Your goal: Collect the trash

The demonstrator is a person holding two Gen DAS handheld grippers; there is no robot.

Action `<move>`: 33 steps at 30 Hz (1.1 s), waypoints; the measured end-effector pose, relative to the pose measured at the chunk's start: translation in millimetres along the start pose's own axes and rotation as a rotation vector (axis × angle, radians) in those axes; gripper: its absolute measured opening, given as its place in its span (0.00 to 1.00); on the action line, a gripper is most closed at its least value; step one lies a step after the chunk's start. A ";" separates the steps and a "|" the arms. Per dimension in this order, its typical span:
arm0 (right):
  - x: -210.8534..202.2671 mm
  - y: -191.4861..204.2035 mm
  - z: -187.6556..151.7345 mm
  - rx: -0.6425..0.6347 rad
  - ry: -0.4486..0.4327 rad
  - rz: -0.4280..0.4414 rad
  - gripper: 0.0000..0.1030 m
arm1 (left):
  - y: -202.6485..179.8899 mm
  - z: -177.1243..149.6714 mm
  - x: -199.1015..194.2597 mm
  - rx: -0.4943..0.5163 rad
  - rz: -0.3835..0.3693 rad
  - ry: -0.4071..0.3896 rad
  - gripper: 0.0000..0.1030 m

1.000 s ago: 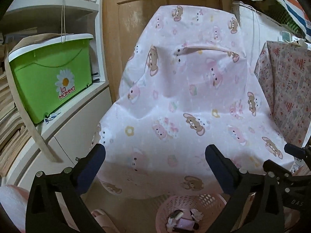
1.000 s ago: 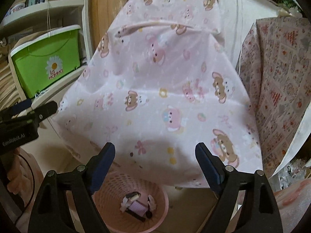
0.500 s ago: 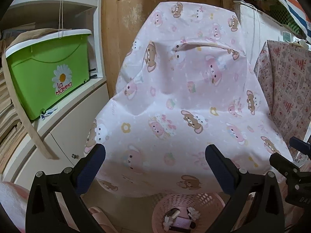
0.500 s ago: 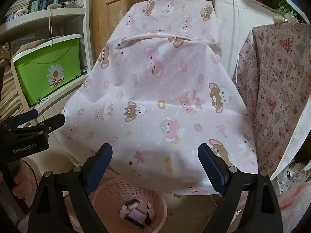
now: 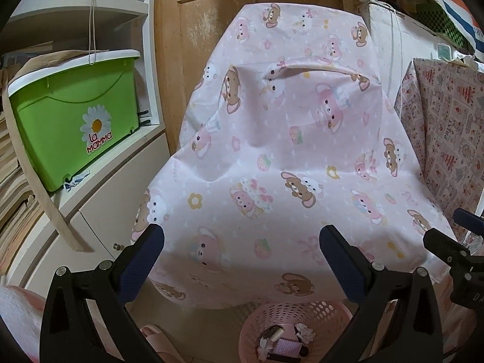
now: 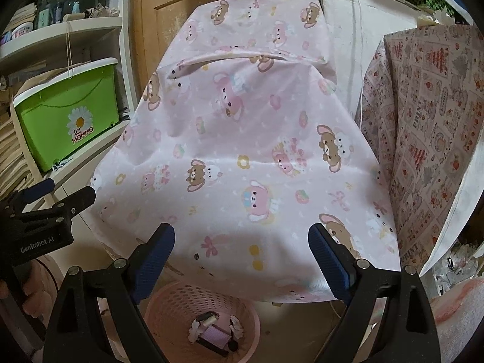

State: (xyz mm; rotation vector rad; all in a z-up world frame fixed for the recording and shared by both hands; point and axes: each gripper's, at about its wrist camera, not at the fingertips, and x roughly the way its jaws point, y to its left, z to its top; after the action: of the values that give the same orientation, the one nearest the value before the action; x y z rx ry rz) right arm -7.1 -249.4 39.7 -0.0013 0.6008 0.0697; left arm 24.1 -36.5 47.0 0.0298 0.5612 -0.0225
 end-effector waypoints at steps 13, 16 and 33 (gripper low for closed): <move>1.0 -0.7 -0.5 -0.003 0.001 0.003 0.89 | 1.9 -0.5 0.9 -0.005 0.002 0.002 0.99; 1.8 -1.0 -0.9 -0.002 0.003 0.001 0.89 | 1.9 -0.6 0.9 -0.007 0.001 0.003 0.99; 2.4 -2.2 -0.5 0.008 0.006 -0.003 0.89 | 0.0 -0.7 1.0 -0.008 -0.001 0.005 0.99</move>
State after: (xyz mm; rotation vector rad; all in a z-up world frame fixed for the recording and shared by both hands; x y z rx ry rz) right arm -5.2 -251.5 37.9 0.0054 0.6074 0.0642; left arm 24.5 -36.5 45.9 0.0216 0.5664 -0.0213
